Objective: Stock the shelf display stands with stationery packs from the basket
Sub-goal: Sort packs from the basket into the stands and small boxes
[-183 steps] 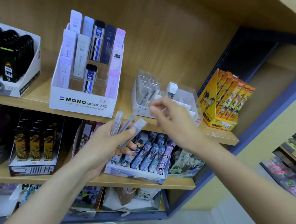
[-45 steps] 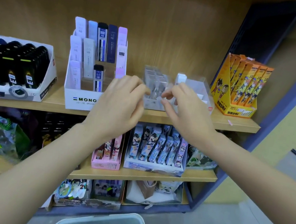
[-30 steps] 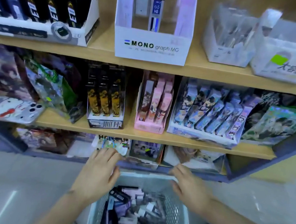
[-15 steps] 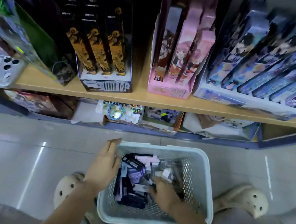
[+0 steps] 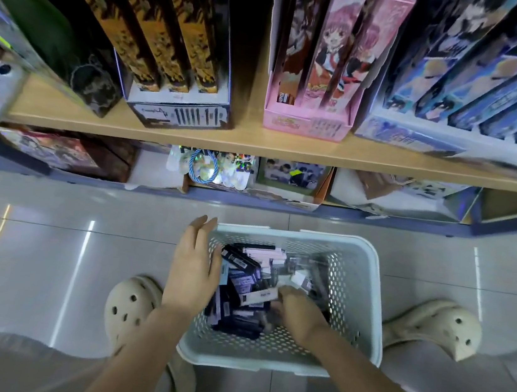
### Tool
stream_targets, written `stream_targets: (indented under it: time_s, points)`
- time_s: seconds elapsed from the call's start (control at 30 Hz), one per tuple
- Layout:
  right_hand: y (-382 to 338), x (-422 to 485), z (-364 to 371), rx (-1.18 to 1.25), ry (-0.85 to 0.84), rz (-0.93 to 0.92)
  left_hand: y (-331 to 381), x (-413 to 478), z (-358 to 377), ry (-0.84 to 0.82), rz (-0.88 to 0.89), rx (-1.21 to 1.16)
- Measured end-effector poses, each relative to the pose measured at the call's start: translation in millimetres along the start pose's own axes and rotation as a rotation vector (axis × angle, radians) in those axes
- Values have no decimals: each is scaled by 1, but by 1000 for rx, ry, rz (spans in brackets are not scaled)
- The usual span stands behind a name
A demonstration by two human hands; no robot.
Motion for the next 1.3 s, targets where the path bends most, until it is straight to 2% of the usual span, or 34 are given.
stream_targets:
  time_s: [0.1,0.17,0.37,0.47,0.6,0.7,0.87,1.07,1.3]
  points:
    - [2,-13,-27,99,123,-6,11,-9,-11,153,-29,-46]
    - [-7,-27,-49,189,196,-40,22,-18,-8,173,-60,-114]
    - [-63,-62,-69,434,310,-236,61,-41,58,-270,-304,-624]
    - [-83,-65,-61,534,298,-284,66,-49,69,-347,-498,-863]
    - [-68,-52,-69,467,391,-272,40,-49,71,-225,-668,-840]
    - [-19,-20,-74,363,397,-92,26,-50,70,-204,-744,-895]
    - [36,20,-63,239,259,117,22,-51,74,-255,-741,-939]
    - [45,36,-52,127,237,167,24,-54,88,-289,-753,-936]
    - [52,40,-44,118,191,228,23,-60,94,-339,-773,-897]
Point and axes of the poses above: each hand's wrist, its own x-axis towards the middle knuckle, its own z-axis out of the palm, y = z × x, the point moved 8 cm from there along x, towards the middle knuckle, and after that the axes turned 9 degrees about x, right-handed, at the moved point
